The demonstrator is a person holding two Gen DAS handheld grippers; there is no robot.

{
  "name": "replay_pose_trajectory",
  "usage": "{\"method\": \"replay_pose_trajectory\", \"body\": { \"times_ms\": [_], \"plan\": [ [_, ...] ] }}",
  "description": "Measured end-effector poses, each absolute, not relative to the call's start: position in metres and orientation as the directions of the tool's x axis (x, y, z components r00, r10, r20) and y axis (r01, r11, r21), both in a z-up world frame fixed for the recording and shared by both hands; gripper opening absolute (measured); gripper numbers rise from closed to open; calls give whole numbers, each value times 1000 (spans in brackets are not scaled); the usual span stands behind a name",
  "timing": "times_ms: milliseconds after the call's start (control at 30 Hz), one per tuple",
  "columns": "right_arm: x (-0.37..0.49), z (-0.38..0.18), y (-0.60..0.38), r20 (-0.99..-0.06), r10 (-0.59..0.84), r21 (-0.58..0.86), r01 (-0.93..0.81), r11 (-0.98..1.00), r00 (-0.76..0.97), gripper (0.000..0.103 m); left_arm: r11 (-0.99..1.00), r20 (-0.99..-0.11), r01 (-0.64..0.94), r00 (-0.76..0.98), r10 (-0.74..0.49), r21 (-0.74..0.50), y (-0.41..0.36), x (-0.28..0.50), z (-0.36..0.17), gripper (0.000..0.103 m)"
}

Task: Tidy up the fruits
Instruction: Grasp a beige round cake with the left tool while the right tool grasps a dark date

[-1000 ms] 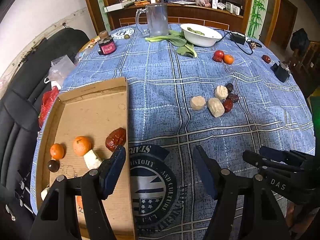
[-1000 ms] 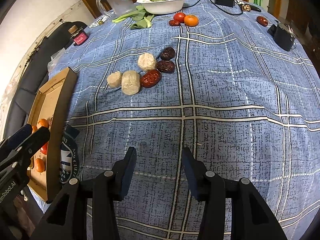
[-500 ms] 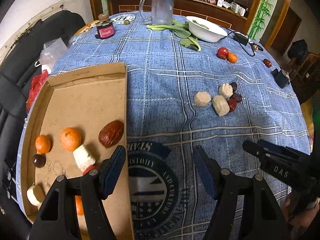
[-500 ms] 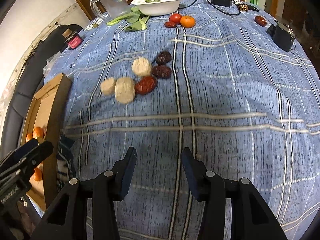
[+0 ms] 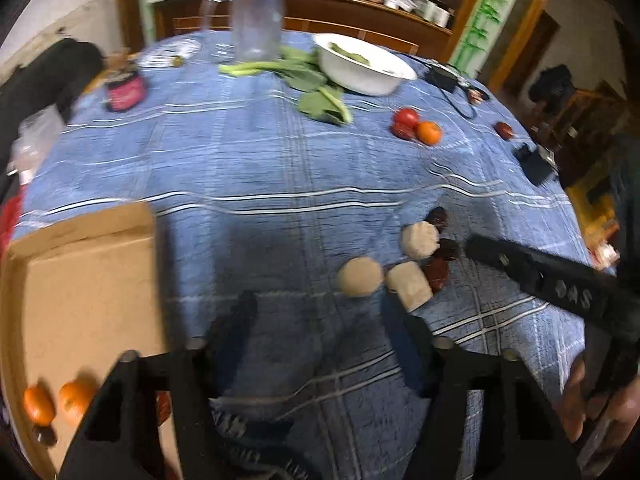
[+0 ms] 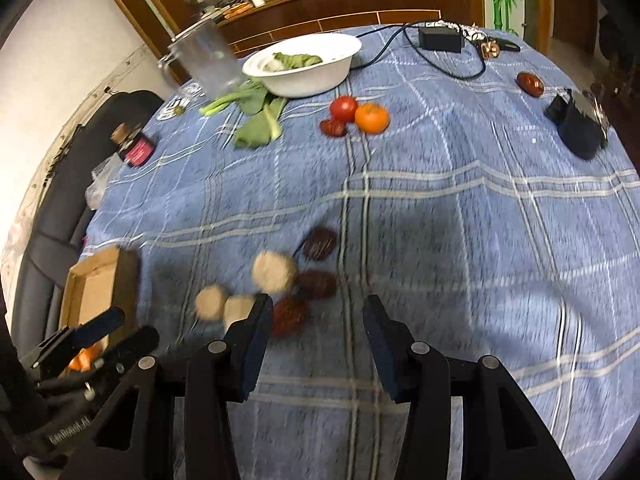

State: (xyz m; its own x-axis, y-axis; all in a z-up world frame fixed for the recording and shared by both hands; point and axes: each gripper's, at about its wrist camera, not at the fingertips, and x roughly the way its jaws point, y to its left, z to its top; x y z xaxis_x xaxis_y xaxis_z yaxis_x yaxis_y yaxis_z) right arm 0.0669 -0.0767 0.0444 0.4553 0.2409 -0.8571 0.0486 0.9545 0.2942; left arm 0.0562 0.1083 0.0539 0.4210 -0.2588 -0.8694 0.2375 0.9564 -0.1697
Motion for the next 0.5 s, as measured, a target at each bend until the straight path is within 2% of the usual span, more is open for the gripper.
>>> {"method": "replay_pose_trajectory", "body": {
  "times_ms": [100, 433, 500],
  "plan": [
    [82, 38, -83, -859, 252, 315, 71, 947, 446, 50, 943, -878, 274, 385, -285, -187, 100, 64, 42, 41],
    [115, 15, -85, -853, 328, 407, 124, 905, 407, 50, 917, -879, 328, 335, -339, -228, 89, 78, 23, 39],
    [119, 16, -82, -856, 319, 396, 118, 911, 407, 50, 914, -878, 333, 332, -345, -234, 87, 80, 23, 35]
  ]
}}
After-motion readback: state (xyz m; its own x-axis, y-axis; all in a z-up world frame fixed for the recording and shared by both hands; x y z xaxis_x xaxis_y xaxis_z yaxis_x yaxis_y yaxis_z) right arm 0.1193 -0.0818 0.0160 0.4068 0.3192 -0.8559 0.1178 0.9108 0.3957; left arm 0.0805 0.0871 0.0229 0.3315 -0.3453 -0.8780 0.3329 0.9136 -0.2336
